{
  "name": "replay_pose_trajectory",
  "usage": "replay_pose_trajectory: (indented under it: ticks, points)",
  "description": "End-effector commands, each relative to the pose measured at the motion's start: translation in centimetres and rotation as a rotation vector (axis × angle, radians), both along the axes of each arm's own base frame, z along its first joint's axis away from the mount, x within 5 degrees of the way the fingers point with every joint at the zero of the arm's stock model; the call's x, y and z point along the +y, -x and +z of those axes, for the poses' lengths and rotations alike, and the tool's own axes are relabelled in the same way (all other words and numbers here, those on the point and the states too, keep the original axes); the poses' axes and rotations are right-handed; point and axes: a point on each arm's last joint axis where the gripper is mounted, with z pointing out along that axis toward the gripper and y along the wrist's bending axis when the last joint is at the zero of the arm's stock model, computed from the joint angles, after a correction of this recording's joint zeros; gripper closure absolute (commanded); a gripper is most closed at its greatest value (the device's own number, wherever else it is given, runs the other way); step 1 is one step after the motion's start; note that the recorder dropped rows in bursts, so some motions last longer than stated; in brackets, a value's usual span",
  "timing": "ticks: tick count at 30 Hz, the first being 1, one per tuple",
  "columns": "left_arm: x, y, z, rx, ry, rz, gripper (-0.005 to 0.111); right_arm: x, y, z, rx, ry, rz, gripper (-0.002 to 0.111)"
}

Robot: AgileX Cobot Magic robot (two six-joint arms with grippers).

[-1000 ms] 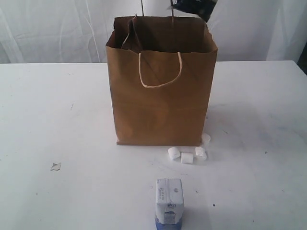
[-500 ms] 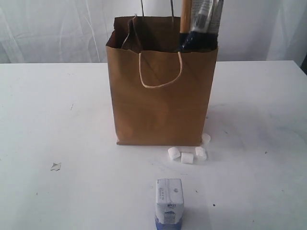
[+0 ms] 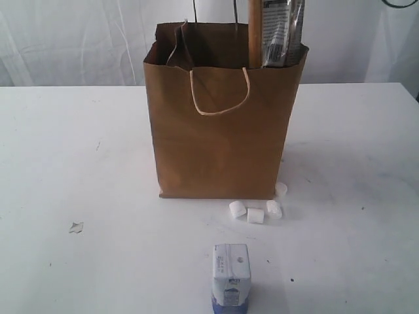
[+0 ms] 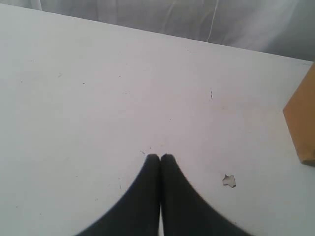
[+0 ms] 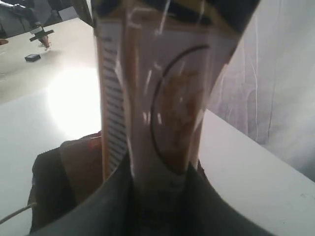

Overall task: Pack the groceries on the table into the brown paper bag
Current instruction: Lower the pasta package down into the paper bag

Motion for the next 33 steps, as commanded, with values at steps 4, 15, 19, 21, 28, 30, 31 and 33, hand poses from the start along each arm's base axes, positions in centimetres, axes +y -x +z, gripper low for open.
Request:
replay_pose_trajectory:
  ticks: [4, 15, 19, 21, 28, 30, 31, 33]
  points:
    - [0.02, 0.01, -0.07, -0.005, 0.006, 0.004, 0.107, 2.87, 0.04, 0.31, -0.020, -0.051, 0.064, 0.108]
    - [0.02, 0.01, -0.07, -0.005, 0.006, 0.004, 0.107, 2.74, 0.03, -0.01, -0.019, -0.012, 0.063, 0.108]
    - [0.02, 0.01, -0.07, -0.005, 0.006, 0.004, 0.107, 2.75, -0.08, 0.25, -0.022, -0.043, 0.051, 0.108]
    - [0.02, 0.01, -0.07, -0.005, 0.006, 0.004, 0.107, 2.82, -0.30, 0.31, -0.048, -0.038, 0.028, 0.108]
    - [0.02, 0.01, -0.07, -0.005, 0.006, 0.004, 0.107, 2.81, -0.72, 0.23, -0.151, -0.009, 0.017, 0.108]
    - [0.02, 0.01, -0.07, -0.005, 0.006, 0.004, 0.107, 2.72, -0.69, 0.22, -0.211, 0.018, 0.033, 0.108]
    - [0.02, 0.01, -0.07, -0.005, 0.006, 0.004, 0.107, 2.75, -0.60, 0.22, -0.231, 0.027, 0.048, 0.108]
    - [0.02, 0.01, -0.07, -0.005, 0.006, 0.004, 0.107, 2.86, -0.11, 0.15, -0.321, 0.065, 0.124, 0.108]
